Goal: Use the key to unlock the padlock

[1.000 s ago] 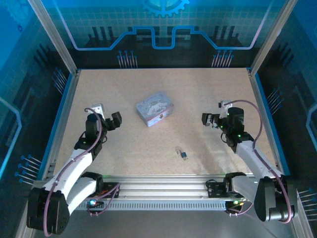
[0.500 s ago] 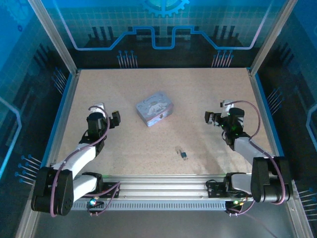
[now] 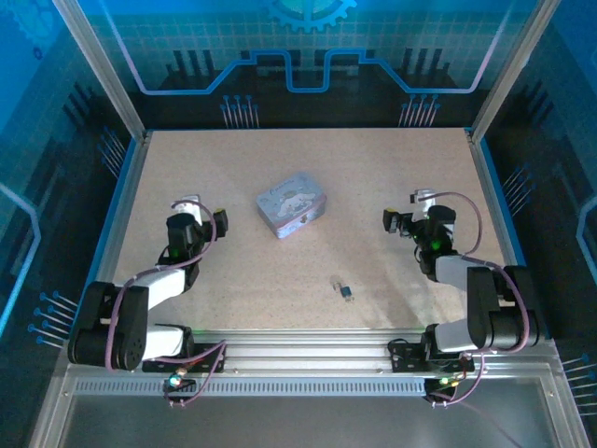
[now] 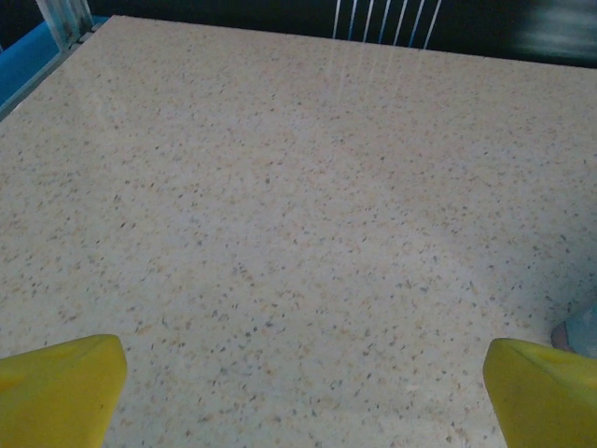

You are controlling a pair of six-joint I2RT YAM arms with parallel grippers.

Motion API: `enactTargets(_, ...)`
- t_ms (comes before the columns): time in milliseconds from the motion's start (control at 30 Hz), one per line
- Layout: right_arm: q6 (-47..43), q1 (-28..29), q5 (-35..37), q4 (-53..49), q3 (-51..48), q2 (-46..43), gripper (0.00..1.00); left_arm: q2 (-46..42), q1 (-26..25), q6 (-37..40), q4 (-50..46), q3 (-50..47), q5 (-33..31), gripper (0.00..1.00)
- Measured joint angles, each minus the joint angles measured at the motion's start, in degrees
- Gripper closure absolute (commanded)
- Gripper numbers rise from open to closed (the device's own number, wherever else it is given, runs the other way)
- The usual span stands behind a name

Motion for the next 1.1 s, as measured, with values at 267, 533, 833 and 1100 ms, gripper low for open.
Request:
enactTargets(267,-1.3,0.0,-2.1,5.0,-0.3,3.0,0.00,6.8,0.9,1.0,12.0,-1.0,3.0,0.01)
enactTargets(533,-2.4,1.1,-0.3,5.7,-0.3,4.4,0.00,14.4,1.1,2.0,20.8,-3.7,6.4,0.01)
enactTargets(833,-3.7,3.4,3.0,5.1,0.2,4.5,0.00,14.4,1.1,2.2,16.1,1.8,7.3,0.01)
enactTargets(1100,-3.9,3.4,3.3,5.1,0.2,4.5,0.00,14.4,1.1,2.3,15.0,1.8,7.7,0.01)
